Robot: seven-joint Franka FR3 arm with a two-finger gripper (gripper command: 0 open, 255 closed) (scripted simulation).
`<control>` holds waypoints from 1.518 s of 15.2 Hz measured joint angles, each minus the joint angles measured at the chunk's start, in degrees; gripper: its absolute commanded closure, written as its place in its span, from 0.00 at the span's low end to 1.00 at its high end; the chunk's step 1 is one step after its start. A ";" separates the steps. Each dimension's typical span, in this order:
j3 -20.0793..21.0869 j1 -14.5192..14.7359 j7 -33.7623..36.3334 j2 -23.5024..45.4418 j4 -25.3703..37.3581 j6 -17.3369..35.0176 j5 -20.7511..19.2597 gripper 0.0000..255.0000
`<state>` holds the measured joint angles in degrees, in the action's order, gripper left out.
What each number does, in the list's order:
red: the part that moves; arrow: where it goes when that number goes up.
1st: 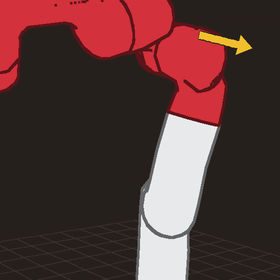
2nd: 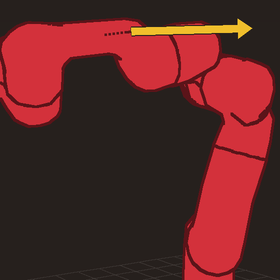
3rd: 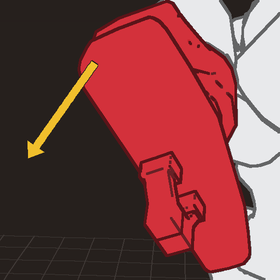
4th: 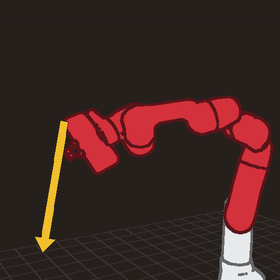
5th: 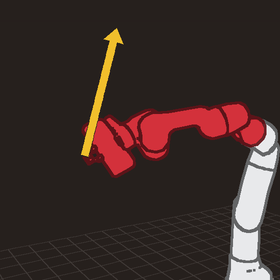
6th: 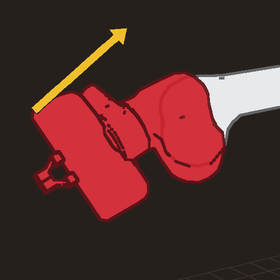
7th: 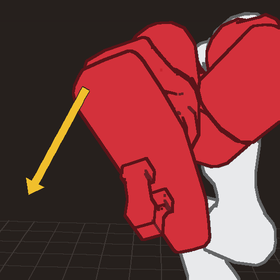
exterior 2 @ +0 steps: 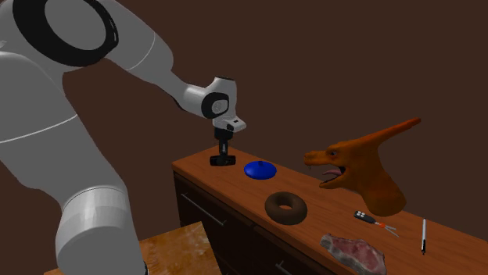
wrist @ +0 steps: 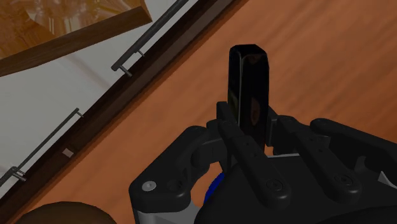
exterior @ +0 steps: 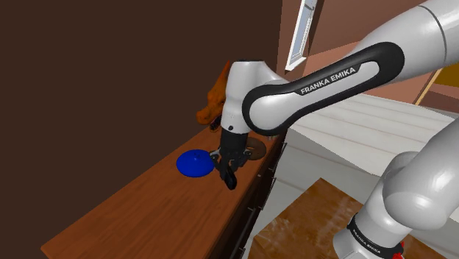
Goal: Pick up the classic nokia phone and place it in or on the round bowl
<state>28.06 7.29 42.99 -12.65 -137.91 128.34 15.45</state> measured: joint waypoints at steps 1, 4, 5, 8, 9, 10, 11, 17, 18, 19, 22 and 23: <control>-0.10 0.02 0.03 -0.44 0.42 -0.84 0.06 1.00; -0.51 0.02 -0.07 -1.68 1.56 -3.19 0.22 1.00; -0.97 -0.21 -0.70 -1.94 1.50 -3.48 0.21 1.00; -3.48 -1.80 -4.37 -2.06 1.30 -4.06 -0.33 1.00; -4.37 -2.37 -5.66 -2.11 1.23 -4.26 -0.53 1.00; -5.30 -2.97 -6.94 -2.25 1.50 -4.88 -0.79 1.00; -6.60 -3.83 -8.70 -2.31 1.75 -5.51 -1.19 1.00; -11.78 -7.75 -16.42 -0.15 3.32 -6.24 -3.33 1.00; -12.83 -8.51 -17.95 -0.06 3.57 -6.63 -3.65 1.00; -13.66 -9.21 -19.23 0.77 4.12 -6.54 -4.10 1.00; -15.95 -11.13 -22.72 3.03 6.10 -6.80 -5.23 1.00; -16.70 -11.75 -23.83 3.69 7.06 -7.27 -5.58 1.00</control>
<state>11.36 -4.47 19.17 -8.96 -130.86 121.08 9.86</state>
